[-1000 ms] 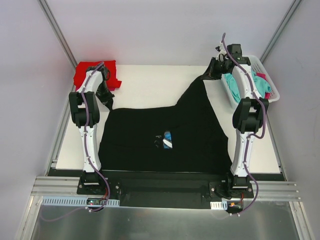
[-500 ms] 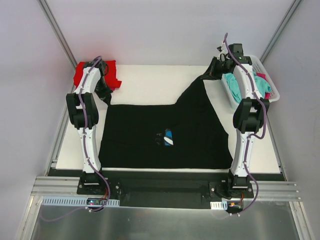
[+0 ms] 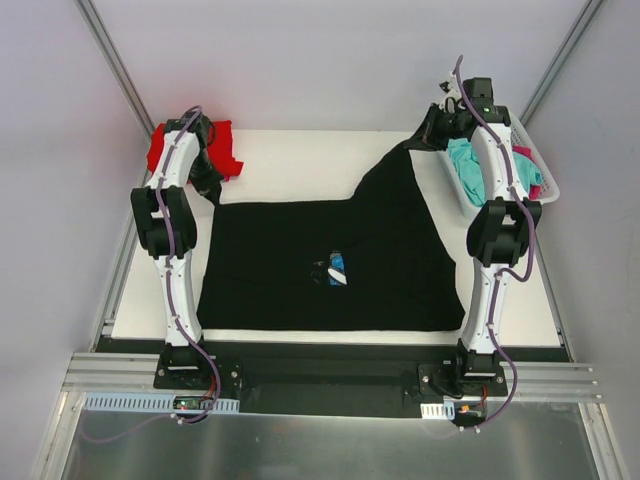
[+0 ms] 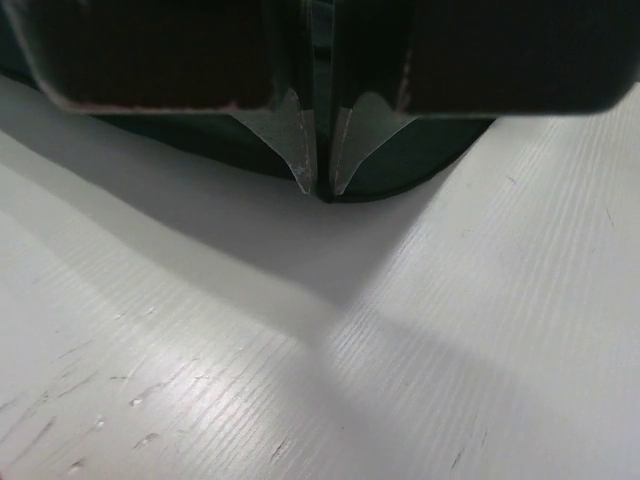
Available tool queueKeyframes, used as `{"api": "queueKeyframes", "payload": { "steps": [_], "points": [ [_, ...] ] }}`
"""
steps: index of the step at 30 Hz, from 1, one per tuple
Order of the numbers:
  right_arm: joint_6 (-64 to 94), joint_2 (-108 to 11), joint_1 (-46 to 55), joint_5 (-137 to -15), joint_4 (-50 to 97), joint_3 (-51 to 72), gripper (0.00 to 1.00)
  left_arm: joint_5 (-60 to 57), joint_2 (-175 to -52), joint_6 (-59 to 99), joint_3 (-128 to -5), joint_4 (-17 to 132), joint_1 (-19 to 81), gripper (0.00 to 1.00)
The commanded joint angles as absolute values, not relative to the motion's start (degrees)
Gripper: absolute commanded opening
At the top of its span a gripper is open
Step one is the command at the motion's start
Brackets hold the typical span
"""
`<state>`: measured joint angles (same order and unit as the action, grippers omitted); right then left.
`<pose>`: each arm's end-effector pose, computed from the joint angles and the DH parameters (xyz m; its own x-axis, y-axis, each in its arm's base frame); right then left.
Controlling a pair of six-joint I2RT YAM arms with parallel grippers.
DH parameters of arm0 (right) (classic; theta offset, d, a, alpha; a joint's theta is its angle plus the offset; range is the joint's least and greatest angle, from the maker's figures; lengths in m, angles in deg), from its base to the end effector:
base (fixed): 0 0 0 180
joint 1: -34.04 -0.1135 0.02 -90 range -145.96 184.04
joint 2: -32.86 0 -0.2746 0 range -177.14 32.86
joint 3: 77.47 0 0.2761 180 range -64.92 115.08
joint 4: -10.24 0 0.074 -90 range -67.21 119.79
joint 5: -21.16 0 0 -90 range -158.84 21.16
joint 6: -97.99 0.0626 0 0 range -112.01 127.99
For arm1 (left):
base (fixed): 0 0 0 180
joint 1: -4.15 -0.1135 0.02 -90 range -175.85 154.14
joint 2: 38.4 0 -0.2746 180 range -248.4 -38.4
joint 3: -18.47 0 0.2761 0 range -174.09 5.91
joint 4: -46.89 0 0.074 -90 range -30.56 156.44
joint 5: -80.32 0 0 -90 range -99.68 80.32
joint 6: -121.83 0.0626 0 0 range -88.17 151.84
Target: Fold and stack the t-shirts
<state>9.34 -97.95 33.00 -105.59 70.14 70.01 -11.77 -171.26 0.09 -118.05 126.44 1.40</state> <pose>0.5537 0.0475 0.3155 -0.6952 0.0063 -0.7188 -0.4342 0.7933 0.4269 0.5149 0.0270 0.2000 -0.7939 -0.5645 -0.2259 -0.5579 0.8241 -0.0982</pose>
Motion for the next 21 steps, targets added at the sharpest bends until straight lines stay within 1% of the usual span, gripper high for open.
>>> {"api": "queueKeyframes", "payload": {
  "steps": [1, 8, 21],
  "points": [
    [11.42, -95.11, 33.86, -106.72, 68.5, 72.98, 0.01, -13.38, -170.93, 0.63, -123.98, 128.43, 0.72, 0.0],
    [12.56, -96.08, 35.0, -107.51, 65.34, 72.98, 0.01, -11.53, -173.57, 0.02, -129.34, 127.91, 0.37, 0.0],
    [15.55, -96.69, 35.71, -107.24, 56.81, 75.18, 0.01, -8.01, -175.69, -0.86, -132.16, 124.13, 0.45, 0.0]
  ]
}}
